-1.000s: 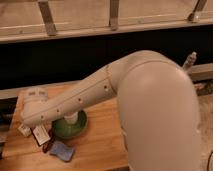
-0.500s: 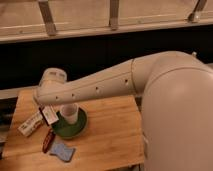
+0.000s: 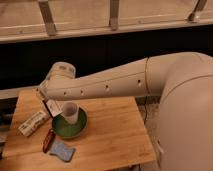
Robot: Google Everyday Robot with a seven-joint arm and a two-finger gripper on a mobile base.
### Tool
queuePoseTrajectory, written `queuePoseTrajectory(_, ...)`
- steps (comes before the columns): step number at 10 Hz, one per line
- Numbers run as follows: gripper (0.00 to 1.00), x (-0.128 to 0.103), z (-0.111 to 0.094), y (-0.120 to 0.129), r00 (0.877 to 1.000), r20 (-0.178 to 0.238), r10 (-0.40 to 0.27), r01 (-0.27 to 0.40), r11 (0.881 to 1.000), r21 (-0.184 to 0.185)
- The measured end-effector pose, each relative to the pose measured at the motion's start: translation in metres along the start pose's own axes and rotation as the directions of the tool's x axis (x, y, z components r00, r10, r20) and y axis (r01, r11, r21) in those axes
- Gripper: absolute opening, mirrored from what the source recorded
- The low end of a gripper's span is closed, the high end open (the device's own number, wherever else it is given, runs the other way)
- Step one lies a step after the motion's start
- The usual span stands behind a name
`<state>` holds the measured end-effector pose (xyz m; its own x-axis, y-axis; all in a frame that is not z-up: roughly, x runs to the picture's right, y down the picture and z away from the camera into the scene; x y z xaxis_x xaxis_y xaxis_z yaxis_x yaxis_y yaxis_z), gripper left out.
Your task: Place the eraser in the ceramic cup
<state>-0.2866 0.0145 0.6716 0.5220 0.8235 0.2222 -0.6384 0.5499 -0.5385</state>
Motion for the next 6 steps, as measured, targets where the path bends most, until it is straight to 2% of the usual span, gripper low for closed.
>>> queuePoseTrajectory(3, 0.0, -0.002, 0.0, -0.002, 1.0, 0.008, -0.009, 0.009, 1.0, -0.002)
queuePoseTrajectory(6, 0.0, -0.015, -0.008, -0.017, 0.999, 0.033, -0.039, 0.038, 0.999, 0.033)
